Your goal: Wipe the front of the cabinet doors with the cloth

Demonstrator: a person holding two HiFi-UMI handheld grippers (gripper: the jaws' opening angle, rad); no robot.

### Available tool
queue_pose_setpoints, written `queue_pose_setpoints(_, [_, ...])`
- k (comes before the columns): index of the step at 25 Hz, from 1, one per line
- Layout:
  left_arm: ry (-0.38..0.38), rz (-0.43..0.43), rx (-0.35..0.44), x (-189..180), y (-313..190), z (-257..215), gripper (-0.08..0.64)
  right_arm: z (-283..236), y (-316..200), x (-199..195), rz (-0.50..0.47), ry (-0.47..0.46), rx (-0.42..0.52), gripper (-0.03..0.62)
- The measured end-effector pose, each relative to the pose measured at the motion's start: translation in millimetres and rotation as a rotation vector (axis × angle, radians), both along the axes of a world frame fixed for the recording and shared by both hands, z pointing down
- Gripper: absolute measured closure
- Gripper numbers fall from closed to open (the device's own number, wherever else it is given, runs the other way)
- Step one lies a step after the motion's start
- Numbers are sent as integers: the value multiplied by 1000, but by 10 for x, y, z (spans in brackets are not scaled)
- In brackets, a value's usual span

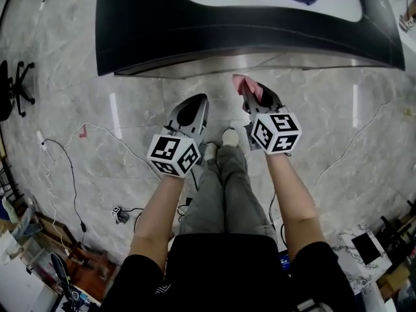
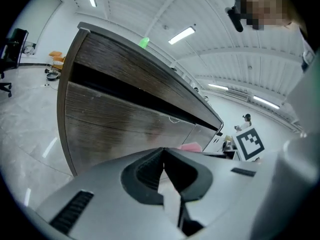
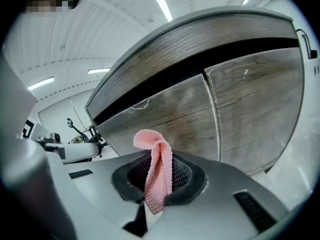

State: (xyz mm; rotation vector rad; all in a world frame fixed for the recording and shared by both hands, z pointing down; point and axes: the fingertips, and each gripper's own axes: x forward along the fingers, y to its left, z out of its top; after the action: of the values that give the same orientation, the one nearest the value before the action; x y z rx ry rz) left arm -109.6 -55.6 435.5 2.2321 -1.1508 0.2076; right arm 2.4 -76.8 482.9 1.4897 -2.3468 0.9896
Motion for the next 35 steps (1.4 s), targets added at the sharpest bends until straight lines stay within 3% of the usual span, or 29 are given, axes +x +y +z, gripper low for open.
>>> queue_pose_setpoints(13, [39, -33, 10, -536, 309, -248, 551, -459, 196, -642, -42, 0, 50, 549])
queue_pose_setpoints(23, [88, -59, 58, -683, 258, -501, 551, -763, 165, -795, -73, 24, 109, 549])
queue_pose_setpoints(29, [69, -83, 61, -475, 182, -427, 551, -684, 54, -515, -88, 17, 108, 549])
queue_pose_setpoints(35, [56, -159, 82, -27, 26, -360, 551, -625, -145, 43, -112, -18, 127, 549])
